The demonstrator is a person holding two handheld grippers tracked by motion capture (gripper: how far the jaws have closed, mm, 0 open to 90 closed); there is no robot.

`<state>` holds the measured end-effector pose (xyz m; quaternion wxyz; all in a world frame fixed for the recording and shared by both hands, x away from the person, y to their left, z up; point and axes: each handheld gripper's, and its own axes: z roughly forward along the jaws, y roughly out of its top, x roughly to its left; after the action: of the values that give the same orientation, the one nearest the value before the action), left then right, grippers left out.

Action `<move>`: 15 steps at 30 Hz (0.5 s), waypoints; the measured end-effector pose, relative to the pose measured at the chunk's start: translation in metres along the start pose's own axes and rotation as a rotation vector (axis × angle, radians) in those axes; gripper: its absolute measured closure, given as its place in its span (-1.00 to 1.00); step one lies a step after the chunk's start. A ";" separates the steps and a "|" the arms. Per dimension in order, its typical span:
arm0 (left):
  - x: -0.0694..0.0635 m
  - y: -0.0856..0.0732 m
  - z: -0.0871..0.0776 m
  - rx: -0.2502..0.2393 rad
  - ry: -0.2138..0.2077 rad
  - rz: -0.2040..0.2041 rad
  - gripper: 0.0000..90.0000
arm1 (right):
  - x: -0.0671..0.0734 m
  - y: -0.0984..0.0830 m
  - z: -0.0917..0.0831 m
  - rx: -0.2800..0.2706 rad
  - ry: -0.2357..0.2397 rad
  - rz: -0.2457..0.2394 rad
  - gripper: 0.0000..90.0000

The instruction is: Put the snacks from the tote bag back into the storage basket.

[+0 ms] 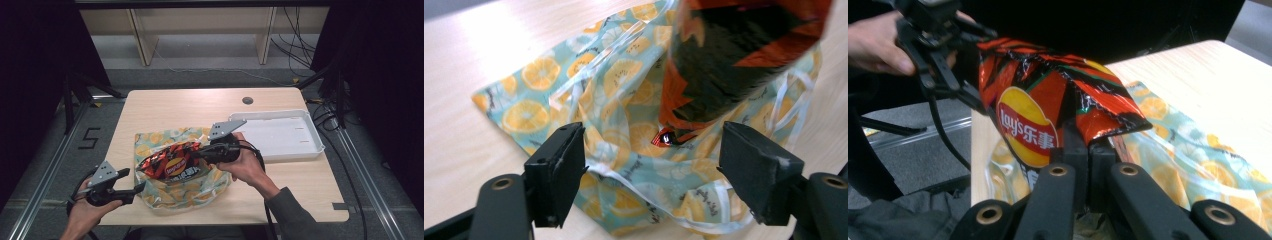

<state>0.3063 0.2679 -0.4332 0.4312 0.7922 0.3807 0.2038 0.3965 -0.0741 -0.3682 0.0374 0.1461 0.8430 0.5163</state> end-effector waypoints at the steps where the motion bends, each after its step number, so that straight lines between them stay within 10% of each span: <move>1: 0.001 -0.002 0.000 0.011 0.000 0.005 -0.44 | 0.000 0.002 -0.001 0.007 0.009 -0.001 1.00; 15: 0.002 -0.016 0.008 0.105 0.019 0.042 -0.45 | 0.008 0.035 -0.021 -0.126 0.069 0.017 1.00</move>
<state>0.3061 0.2709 -0.4504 0.3808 0.8195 0.3785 0.2001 0.3912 -0.0748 -0.3272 0.0132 0.1328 0.8083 0.5734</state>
